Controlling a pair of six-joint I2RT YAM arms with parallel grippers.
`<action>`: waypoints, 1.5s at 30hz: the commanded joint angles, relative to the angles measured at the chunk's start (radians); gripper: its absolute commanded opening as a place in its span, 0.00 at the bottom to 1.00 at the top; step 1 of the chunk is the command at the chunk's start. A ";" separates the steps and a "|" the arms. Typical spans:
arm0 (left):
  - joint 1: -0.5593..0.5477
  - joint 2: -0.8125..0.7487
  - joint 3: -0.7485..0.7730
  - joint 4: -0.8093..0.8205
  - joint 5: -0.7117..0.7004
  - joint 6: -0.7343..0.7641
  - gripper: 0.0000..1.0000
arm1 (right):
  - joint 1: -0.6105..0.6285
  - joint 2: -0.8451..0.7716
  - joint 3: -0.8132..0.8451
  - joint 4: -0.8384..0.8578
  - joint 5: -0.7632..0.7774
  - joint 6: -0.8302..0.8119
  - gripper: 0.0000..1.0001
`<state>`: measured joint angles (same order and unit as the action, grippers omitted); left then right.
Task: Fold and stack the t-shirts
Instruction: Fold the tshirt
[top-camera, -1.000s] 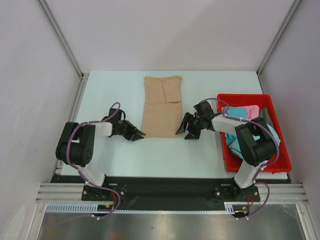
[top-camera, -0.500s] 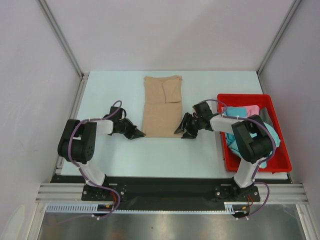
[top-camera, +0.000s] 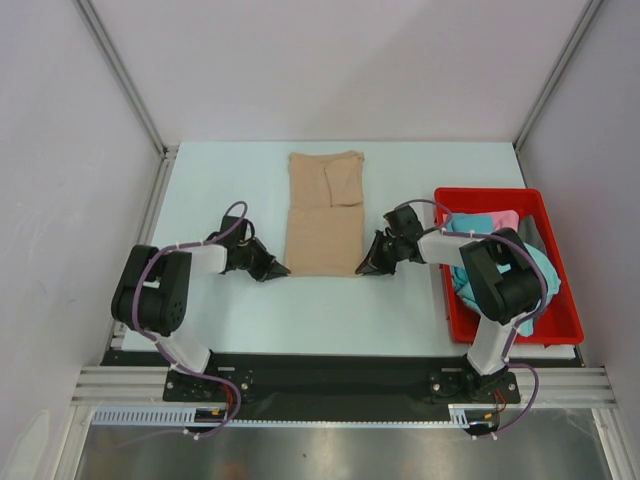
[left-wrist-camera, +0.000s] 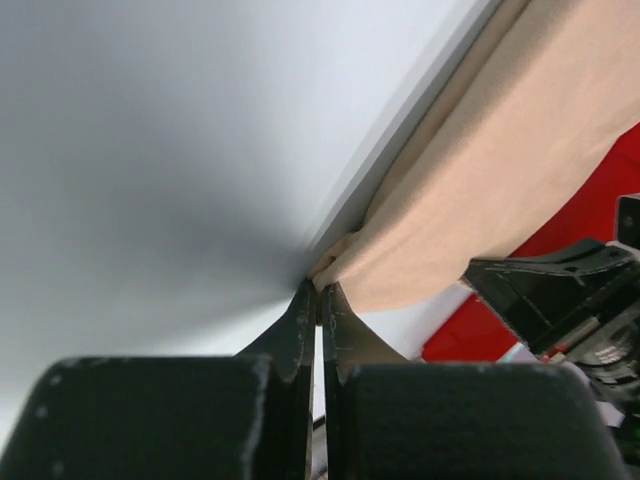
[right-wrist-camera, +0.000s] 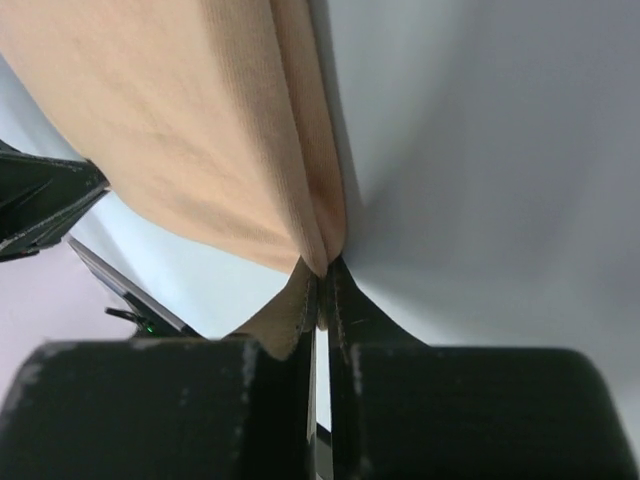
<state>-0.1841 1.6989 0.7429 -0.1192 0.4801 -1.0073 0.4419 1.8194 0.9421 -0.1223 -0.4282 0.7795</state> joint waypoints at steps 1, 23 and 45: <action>-0.034 -0.069 -0.082 -0.086 -0.158 0.062 0.01 | 0.011 -0.055 -0.051 -0.065 0.055 -0.089 0.00; -0.587 -0.780 -0.485 -0.303 -0.386 -0.376 0.00 | 0.106 -0.741 -0.537 -0.240 0.054 -0.059 0.00; -0.276 -0.477 0.189 -0.539 -0.443 0.048 0.00 | -0.066 -0.358 0.162 -0.451 0.029 -0.312 0.00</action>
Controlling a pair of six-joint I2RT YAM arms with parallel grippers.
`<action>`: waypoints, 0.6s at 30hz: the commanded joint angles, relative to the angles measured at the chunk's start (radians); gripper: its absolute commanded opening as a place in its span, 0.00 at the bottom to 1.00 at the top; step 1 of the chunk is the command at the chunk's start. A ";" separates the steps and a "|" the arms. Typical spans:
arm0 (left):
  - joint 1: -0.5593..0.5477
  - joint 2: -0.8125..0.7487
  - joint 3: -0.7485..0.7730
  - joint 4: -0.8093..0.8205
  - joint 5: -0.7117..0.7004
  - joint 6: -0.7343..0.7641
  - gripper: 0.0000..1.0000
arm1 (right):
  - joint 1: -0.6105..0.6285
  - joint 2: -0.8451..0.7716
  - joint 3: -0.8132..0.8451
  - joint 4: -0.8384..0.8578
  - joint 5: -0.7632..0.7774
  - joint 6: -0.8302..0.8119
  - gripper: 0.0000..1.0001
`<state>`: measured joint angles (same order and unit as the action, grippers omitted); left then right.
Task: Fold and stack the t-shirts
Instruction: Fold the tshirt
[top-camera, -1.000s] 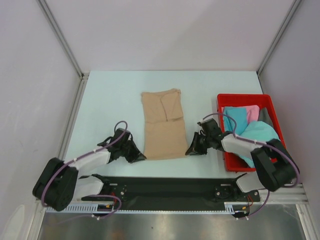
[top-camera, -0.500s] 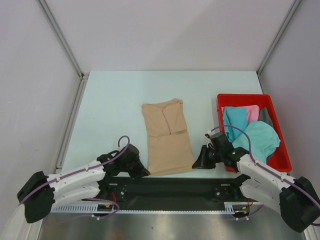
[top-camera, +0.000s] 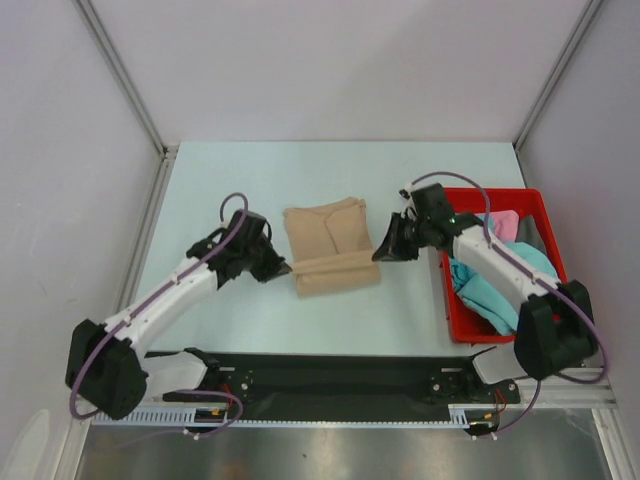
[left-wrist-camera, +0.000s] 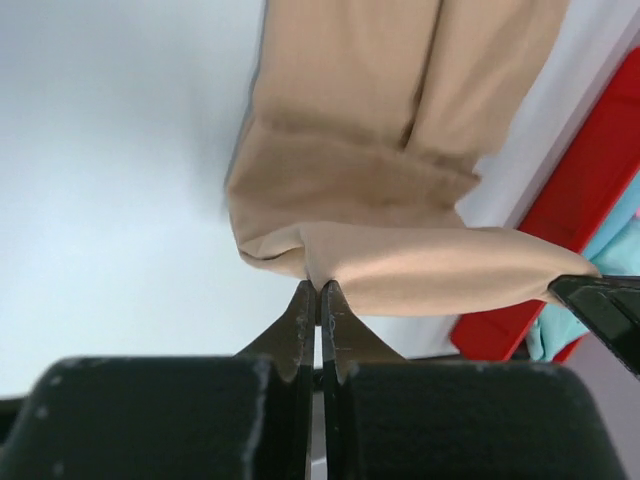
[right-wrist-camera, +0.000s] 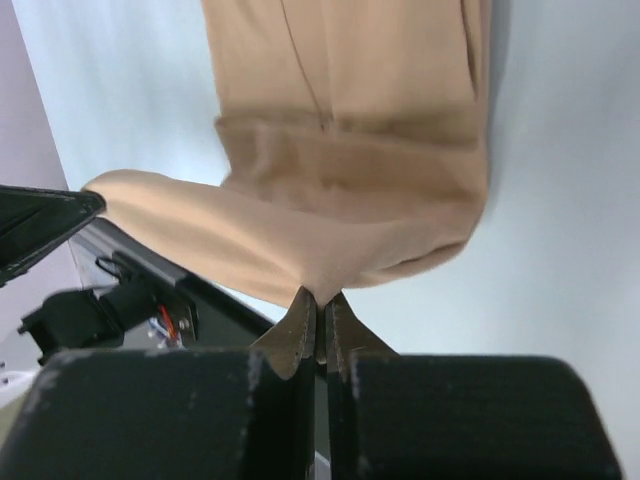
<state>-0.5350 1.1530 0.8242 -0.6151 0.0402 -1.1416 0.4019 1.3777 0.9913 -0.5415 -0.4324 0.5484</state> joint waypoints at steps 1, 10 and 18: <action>0.093 0.139 0.140 -0.032 0.019 0.203 0.00 | -0.034 0.154 0.188 -0.034 0.027 -0.082 0.00; 0.220 0.447 0.443 0.003 0.110 0.318 0.00 | -0.086 0.480 0.572 -0.072 -0.028 -0.105 0.00; 0.276 0.560 0.566 0.006 0.125 0.322 0.00 | -0.101 0.658 0.802 -0.095 -0.089 -0.100 0.00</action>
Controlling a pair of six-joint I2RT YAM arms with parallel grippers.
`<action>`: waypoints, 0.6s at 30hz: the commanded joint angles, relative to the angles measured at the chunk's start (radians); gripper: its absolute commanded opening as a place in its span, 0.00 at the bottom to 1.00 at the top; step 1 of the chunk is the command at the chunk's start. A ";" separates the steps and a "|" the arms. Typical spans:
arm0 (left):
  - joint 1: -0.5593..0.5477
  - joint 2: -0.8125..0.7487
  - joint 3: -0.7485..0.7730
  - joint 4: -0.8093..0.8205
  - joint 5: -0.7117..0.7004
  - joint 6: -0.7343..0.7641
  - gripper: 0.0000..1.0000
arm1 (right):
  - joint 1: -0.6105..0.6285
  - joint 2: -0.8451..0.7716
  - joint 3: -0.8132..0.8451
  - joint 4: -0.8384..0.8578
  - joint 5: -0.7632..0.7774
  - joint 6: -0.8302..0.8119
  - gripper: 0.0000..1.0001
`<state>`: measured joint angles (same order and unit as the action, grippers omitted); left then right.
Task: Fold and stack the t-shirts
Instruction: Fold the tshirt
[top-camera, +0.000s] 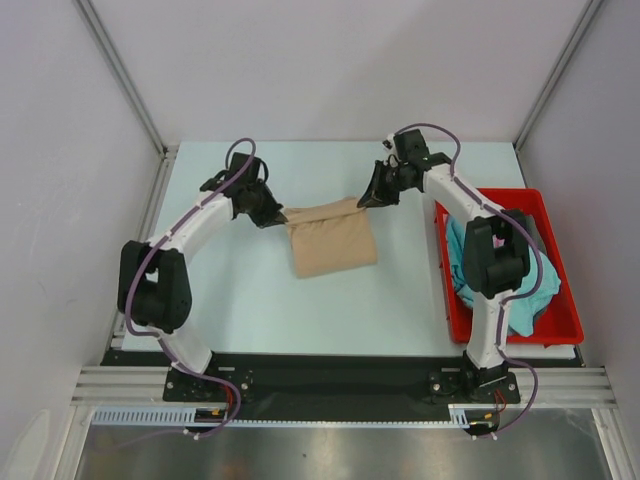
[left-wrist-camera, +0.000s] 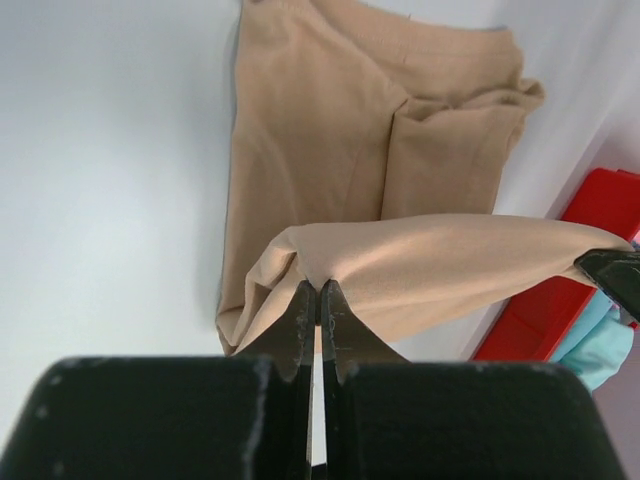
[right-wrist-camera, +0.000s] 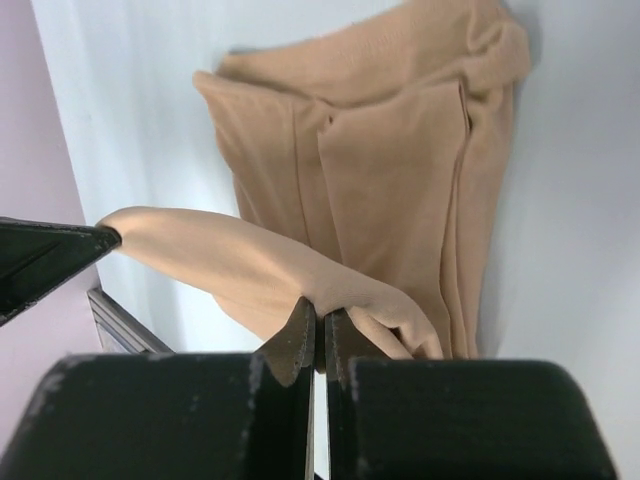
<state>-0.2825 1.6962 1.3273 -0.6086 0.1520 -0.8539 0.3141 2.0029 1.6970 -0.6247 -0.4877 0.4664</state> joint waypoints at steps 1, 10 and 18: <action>0.026 0.035 0.069 0.004 0.020 0.033 0.00 | -0.015 0.065 0.114 -0.016 -0.044 -0.021 0.00; 0.045 0.123 0.124 0.017 0.034 0.027 0.00 | -0.036 0.201 0.243 -0.036 -0.104 -0.026 0.01; 0.054 0.190 0.193 0.018 0.035 0.023 0.00 | -0.052 0.266 0.302 -0.043 -0.126 -0.025 0.03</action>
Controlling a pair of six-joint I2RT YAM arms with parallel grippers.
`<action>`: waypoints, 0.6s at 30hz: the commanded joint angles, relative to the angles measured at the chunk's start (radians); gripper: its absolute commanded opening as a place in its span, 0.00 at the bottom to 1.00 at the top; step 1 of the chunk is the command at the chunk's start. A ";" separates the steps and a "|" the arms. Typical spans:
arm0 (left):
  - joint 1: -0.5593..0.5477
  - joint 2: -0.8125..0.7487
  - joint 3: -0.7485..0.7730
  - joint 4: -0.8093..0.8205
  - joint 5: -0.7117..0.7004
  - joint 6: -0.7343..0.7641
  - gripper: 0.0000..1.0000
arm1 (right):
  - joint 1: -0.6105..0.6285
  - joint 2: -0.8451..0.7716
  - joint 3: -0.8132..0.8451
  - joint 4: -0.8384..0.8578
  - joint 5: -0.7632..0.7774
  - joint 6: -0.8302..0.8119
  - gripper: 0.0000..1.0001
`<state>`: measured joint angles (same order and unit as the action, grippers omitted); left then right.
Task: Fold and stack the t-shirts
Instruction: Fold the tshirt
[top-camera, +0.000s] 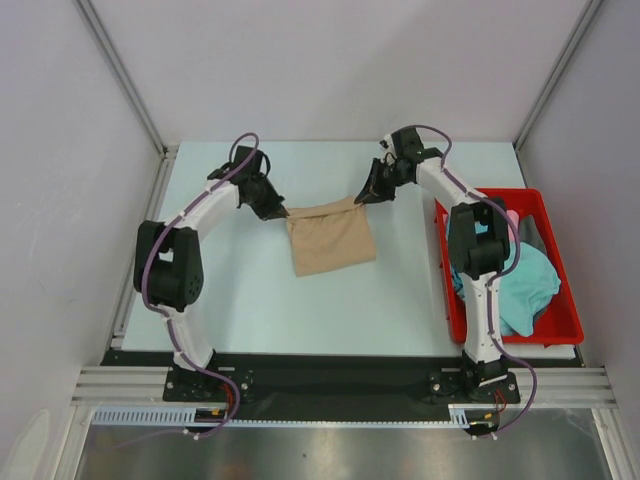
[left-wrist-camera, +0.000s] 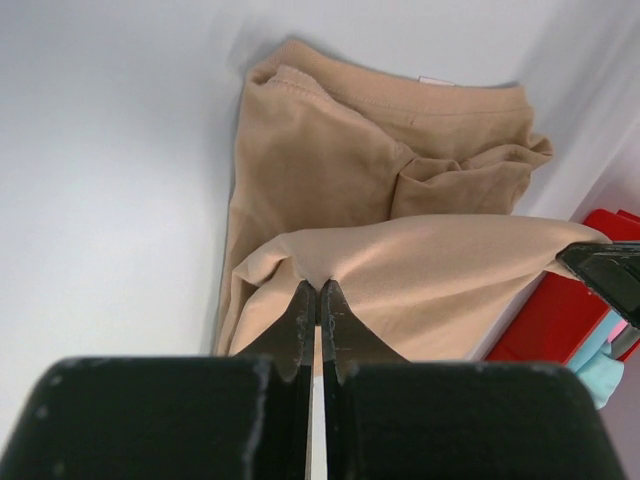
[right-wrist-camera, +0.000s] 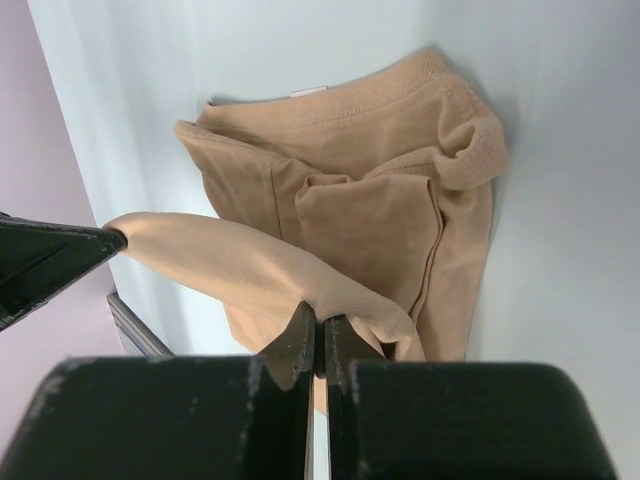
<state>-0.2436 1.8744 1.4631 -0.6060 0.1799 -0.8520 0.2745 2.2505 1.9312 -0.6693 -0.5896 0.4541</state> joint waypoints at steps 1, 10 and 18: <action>0.017 0.020 0.065 0.017 0.009 0.021 0.00 | -0.014 0.023 0.075 0.000 -0.026 -0.011 0.04; 0.029 0.092 0.118 0.022 0.021 0.022 0.00 | -0.020 0.112 0.166 -0.012 -0.050 0.000 0.11; 0.056 0.183 0.193 0.037 -0.003 0.056 0.13 | -0.038 0.196 0.244 0.055 -0.049 0.060 0.28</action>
<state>-0.2096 2.0277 1.5837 -0.6010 0.1967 -0.8410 0.2554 2.4203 2.1159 -0.6727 -0.6228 0.4767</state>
